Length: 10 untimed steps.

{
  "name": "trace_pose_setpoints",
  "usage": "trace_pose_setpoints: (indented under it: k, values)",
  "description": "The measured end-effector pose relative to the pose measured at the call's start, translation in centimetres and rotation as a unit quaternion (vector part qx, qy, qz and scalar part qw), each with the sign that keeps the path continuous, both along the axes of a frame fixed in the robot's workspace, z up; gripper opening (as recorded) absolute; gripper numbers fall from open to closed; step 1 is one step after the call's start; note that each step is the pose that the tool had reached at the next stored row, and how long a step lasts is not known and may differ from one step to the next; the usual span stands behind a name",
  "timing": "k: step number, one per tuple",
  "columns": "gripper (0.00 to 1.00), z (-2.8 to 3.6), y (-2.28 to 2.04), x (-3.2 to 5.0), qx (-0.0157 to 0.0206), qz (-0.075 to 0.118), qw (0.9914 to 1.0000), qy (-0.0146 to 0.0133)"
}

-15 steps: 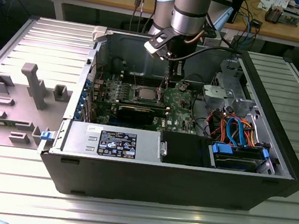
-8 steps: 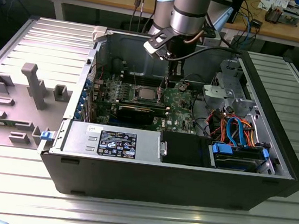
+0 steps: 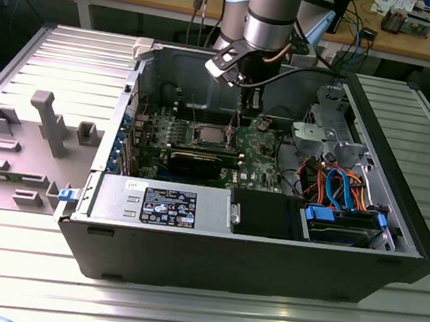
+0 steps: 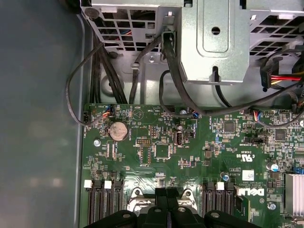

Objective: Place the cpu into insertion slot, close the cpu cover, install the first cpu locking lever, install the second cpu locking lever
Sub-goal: 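Close the cpu cover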

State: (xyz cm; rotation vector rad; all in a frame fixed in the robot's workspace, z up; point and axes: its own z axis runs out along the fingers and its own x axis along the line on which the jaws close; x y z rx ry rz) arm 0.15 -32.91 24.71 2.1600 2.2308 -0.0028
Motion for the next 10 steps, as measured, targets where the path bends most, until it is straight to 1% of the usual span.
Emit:
trace_pose_setpoints:
  k: [10]
  values:
    - [0.11, -0.06, 0.00, -0.23, 0.0000, 0.000, 1.00000, 0.0002]
